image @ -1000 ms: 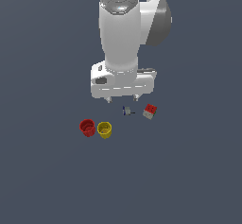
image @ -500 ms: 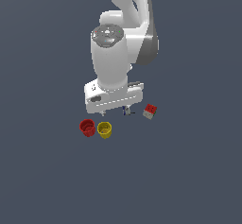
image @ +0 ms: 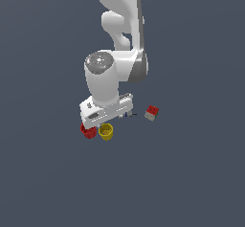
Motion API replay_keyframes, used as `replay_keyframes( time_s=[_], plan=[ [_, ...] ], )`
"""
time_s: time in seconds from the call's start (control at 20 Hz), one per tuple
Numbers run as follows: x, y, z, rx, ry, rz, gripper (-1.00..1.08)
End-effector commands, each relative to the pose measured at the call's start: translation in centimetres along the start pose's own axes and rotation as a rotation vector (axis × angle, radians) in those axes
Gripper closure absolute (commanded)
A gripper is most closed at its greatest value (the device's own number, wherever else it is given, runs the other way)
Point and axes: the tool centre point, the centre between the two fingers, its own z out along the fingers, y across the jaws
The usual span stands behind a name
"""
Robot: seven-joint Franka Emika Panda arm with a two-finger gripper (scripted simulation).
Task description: Pick up a designated object from a clutter of objects.
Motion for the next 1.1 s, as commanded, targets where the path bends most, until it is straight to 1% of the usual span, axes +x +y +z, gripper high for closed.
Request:
replay_keyframes(
  time_s=[0.0,0.25,0.5,1.05],
  plan=[
    [-0.3,0.7,1.4,-0.004,0.001,-0.051,-0.92],
    [-0.9,1.6,3.4,-0.009,0.002,-0.127,-0.92],
    [-1.2,2.2,4.8,-0.012,0.002,-0.175,-0.92],
    [-1.4,2.4,5.8,-0.013,0.001,-0.191,-0.92]
  ],
)
